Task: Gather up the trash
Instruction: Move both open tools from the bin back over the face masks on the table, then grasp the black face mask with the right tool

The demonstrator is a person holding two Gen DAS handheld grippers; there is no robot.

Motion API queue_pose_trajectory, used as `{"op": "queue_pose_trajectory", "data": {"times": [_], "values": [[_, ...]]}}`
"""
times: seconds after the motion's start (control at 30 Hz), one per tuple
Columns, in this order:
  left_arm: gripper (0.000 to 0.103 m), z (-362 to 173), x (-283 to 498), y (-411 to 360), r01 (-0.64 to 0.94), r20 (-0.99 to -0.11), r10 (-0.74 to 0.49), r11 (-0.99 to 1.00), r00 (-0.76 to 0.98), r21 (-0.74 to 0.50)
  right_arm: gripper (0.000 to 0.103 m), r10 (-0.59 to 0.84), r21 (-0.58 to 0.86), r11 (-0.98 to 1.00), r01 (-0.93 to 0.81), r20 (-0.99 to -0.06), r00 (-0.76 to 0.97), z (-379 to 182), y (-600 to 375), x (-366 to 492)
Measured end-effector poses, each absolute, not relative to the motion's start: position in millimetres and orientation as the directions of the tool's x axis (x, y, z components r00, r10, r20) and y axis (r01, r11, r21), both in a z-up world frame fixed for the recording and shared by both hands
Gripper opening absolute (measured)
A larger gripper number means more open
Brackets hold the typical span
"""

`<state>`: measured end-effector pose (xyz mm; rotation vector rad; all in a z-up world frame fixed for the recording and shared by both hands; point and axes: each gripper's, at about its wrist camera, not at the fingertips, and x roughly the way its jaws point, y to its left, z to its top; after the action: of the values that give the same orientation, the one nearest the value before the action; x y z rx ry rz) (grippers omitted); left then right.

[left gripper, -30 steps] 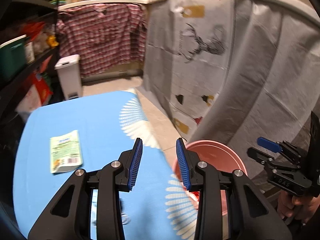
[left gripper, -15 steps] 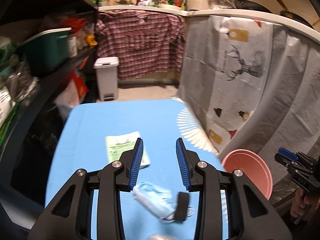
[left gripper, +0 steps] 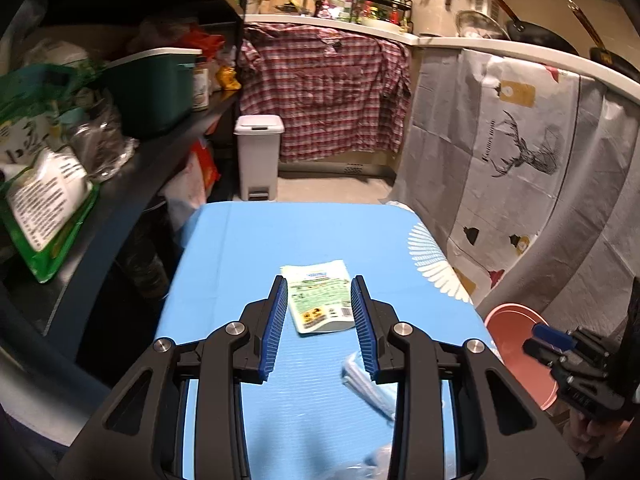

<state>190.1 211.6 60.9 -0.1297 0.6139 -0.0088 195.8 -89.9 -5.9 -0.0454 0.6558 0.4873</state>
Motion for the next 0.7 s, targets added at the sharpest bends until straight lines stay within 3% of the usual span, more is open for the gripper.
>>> {"op": "queue_pose_trajectory", "data": {"times": [0.1, 0.17, 0.27, 0.7], "values": [[0.033, 60, 186, 224, -0.049, -0.575, -0.037, 0.99, 0.818, -0.133, 0.037, 0.445, 0.13, 0.872, -0.472, -0.611, 0.654, -13, -73, 197], [0.033, 58, 184, 231, -0.058, -0.577, -0.031, 0.989, 0.816, -0.134, 0.055, 0.46, 0.143, 0.861, -0.487, -0.628, 0.628, -19, -61, 199], [0.033, 53, 183, 237, -0.062, -0.587, -0.021, 0.991, 0.809, -0.122, 0.062, 0.464, 0.129, 0.849, -0.512, -0.646, 0.606, -28, -44, 197], [0.033, 40, 186, 250, -0.07, -0.611, -0.008, 0.992, 0.792, -0.104, 0.063, 0.415, 0.121, 0.842, -0.525, -0.767, 0.49, -67, -16, 212]]}}
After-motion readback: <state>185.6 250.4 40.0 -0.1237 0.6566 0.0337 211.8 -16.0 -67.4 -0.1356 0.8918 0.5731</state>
